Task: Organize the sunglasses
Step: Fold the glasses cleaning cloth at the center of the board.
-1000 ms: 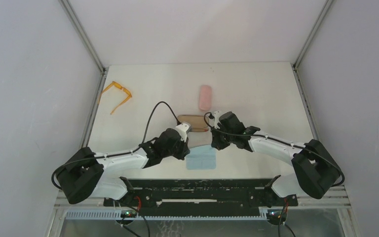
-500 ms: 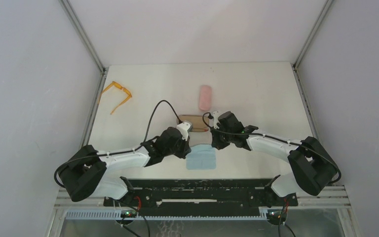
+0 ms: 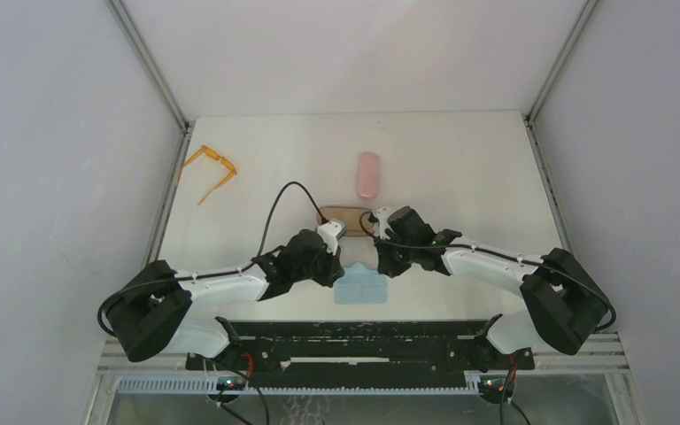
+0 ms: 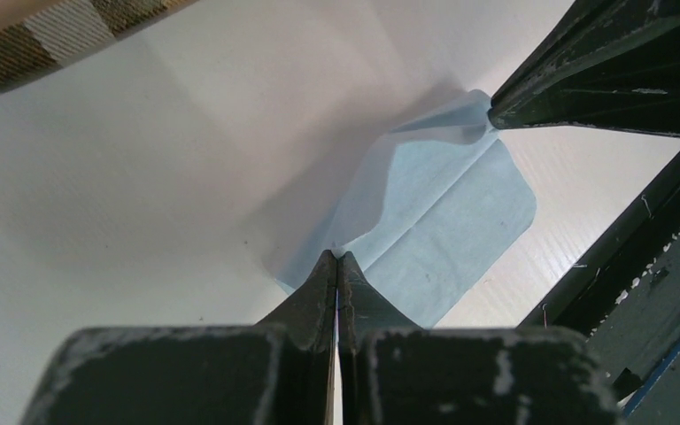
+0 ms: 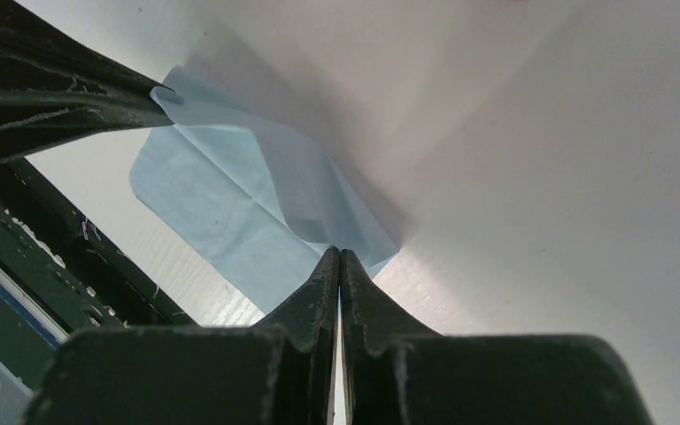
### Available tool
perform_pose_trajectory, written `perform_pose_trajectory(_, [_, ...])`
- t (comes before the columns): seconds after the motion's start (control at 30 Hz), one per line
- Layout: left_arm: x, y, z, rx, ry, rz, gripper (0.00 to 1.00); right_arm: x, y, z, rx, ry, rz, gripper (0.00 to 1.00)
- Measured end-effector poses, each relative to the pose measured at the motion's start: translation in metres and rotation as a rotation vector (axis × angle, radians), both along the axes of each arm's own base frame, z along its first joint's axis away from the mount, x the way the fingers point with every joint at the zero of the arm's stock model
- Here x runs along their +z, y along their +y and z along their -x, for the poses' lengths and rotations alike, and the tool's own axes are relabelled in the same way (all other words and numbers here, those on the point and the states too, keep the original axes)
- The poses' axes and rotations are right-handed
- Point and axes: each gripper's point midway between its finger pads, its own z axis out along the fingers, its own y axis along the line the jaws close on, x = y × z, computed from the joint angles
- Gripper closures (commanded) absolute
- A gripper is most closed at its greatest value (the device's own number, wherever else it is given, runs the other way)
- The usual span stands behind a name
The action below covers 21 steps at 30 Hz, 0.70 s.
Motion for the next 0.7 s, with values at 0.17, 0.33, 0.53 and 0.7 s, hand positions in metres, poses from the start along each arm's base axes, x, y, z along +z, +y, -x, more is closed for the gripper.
perform_pose_trajectory(0.17, [-0.007,0.005,0.005,-0.003,0.014,-0.011,0.99,-0.003,-0.002,0.006,0.008,0.017,0.012,1.00])
perform_pose_trajectory(0.33, [-0.009,0.007,0.009,-0.008,0.022,-0.008,0.99,-0.005,-0.004,0.010,0.013,0.035,0.025,1.00])
perform_pose_trajectory(0.53, [-0.011,0.007,0.011,-0.010,0.030,-0.007,0.97,-0.006,-0.003,0.016,0.026,0.050,0.028,1.00])
perform_pose_trajectory(0.7, [-0.014,0.009,0.015,-0.017,0.036,-0.012,0.92,-0.010,-0.006,0.022,0.031,0.069,0.035,1.00])
